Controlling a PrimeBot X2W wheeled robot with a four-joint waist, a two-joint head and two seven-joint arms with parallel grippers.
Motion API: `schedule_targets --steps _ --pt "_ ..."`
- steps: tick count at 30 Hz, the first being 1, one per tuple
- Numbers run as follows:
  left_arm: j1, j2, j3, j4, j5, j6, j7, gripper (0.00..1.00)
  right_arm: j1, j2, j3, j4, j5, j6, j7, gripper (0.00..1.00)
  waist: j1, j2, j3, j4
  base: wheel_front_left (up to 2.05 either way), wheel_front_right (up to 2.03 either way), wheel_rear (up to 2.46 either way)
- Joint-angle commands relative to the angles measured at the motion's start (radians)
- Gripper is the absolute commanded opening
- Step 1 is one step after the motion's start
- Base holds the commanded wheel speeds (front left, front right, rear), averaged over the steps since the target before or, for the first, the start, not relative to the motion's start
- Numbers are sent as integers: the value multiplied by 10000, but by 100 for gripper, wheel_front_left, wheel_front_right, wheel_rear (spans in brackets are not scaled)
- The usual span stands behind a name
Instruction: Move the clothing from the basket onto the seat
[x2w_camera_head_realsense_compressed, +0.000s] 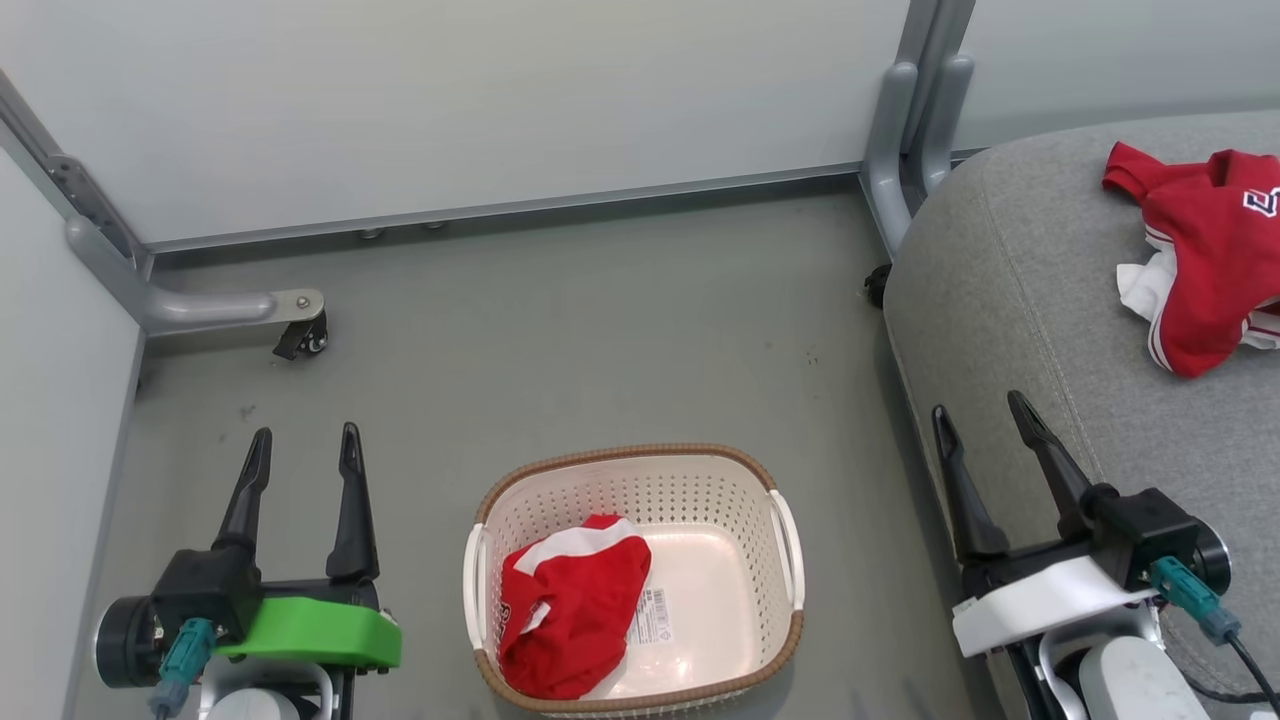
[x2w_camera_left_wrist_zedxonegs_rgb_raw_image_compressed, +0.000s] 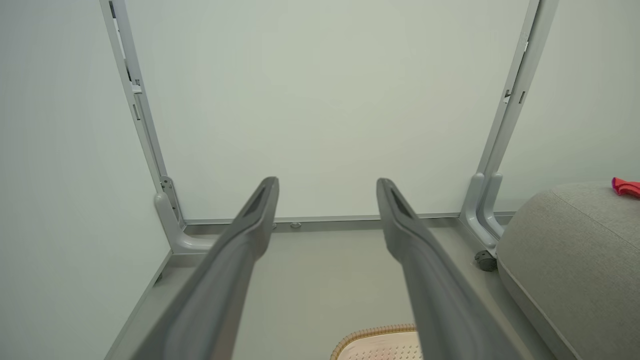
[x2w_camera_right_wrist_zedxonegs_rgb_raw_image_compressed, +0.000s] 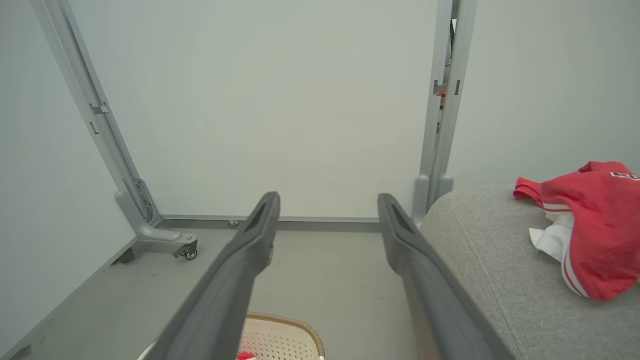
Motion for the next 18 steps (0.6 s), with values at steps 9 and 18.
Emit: schedule_targets --steps 9,18 --pt "245 -8 -66 -43 42 79 10 100 372 -24 -50 -149 176 -7 -25 100 1 0 -89 -19 0 0 0" --pt "141 -7 -83 -63 98 42 10 100 311 -23 -60 -195 128 -7 -25 100 1 0 8 -55 0 0 0"
